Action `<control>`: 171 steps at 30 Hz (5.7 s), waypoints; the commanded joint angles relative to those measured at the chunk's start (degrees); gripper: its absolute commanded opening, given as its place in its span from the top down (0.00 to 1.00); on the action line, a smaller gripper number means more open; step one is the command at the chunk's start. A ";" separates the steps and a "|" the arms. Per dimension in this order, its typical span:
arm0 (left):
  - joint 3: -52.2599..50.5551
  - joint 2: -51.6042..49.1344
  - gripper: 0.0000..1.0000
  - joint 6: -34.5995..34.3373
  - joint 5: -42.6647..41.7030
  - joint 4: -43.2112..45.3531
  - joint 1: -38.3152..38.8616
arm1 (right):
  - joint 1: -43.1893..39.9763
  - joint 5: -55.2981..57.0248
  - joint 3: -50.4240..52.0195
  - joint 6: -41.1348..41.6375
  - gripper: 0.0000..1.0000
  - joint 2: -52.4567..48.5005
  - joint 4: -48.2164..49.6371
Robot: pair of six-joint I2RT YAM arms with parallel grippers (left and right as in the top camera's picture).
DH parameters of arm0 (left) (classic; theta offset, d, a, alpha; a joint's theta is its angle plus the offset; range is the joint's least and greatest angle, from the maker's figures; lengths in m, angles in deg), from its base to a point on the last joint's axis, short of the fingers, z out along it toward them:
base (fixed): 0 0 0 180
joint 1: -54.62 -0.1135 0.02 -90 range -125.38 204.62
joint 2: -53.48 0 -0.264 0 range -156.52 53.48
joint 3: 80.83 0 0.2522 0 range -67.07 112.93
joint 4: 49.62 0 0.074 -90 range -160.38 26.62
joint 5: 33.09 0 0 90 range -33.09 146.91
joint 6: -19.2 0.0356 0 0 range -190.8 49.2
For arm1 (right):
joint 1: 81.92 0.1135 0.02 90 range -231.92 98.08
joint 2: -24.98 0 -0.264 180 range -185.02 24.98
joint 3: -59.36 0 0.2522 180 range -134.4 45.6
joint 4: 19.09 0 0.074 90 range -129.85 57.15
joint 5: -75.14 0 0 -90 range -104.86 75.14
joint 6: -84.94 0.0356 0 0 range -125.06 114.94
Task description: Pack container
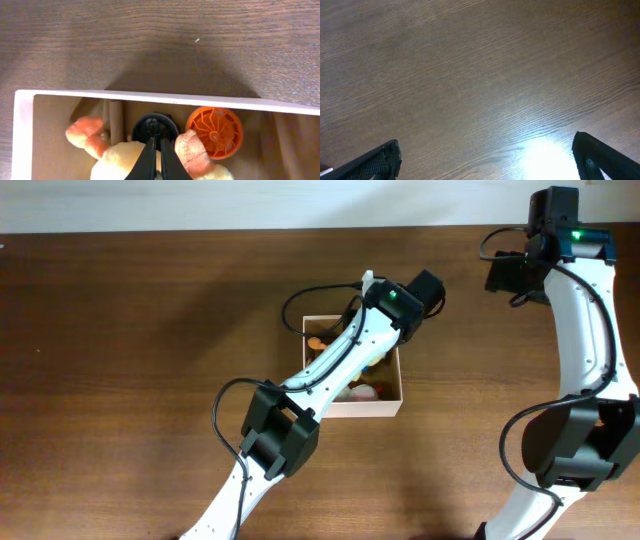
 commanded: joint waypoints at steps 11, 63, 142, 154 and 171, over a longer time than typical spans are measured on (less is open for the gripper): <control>0.07 -0.83 0.01 -0.50 -0.59 0.63 0.33 | -0.37 0.33 0.31 0.90 0.01 -0.11 -0.02; 36.17 0.39 0.01 15.43 -1.27 -18.03 -36.54 | -0.37 0.33 0.31 0.90 0.01 -0.11 -0.02; -58.31 79.49 0.01 8.59 -1.27 29.05 -45.00 | -0.37 0.33 0.31 0.90 0.01 -0.11 -0.02; -95.45 102.47 0.01 32.85 -14.80 57.29 -46.82 | -0.37 0.33 0.31 0.90 0.01 -0.11 -0.02; -123.99 130.55 0.01 33.70 -17.88 69.44 -46.88 | -0.37 0.33 0.31 0.90 0.01 -0.11 -0.02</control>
